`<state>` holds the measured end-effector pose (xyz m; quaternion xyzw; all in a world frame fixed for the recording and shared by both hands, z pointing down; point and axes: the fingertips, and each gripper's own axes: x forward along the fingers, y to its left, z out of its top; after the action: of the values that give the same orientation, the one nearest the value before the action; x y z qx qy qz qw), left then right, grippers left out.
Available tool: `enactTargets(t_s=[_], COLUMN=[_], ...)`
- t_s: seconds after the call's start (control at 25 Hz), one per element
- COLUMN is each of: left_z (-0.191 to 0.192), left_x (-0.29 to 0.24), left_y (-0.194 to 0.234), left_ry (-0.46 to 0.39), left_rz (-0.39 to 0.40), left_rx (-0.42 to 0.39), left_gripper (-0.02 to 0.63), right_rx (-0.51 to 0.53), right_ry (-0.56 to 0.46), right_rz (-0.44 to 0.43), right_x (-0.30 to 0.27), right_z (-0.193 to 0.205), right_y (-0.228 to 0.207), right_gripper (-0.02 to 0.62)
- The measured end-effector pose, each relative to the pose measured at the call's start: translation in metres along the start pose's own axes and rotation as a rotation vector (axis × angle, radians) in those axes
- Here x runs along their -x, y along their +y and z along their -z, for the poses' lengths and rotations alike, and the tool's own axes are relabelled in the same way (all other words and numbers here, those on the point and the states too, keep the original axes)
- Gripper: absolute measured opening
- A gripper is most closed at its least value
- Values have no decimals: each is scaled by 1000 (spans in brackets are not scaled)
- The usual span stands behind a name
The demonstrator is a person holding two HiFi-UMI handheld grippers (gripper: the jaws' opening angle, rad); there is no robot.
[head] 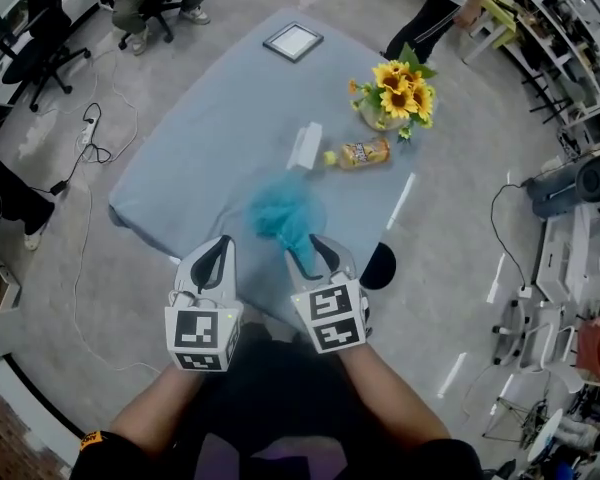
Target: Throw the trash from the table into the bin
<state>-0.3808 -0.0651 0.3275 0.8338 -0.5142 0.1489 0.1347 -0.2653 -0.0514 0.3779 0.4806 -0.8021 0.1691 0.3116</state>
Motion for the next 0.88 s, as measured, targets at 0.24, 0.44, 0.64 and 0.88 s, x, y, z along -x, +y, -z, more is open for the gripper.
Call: enactTargets(t_s=[0.24, 0.44, 0.64, 0.88], left_z=[12, 21, 28, 31], left_x=[-10, -19, -27, -32], left_y=[0, -1, -3, 1], left_ry=[33, 57, 74, 89], left_rz=[-18, -25, -25, -37], left_rx=[16, 19, 14, 6], left_gripper=[8, 8, 8, 9], right_rx=[40, 47, 42, 43], right_ry=[82, 116, 166, 217], right_rz=[-19, -31, -48, -65], right_x=[-18, -30, -42, -54], right_z=[16, 24, 38, 49], right_y=[-3, -5, -5, -3], right_gripper=[189, 198, 198, 198])
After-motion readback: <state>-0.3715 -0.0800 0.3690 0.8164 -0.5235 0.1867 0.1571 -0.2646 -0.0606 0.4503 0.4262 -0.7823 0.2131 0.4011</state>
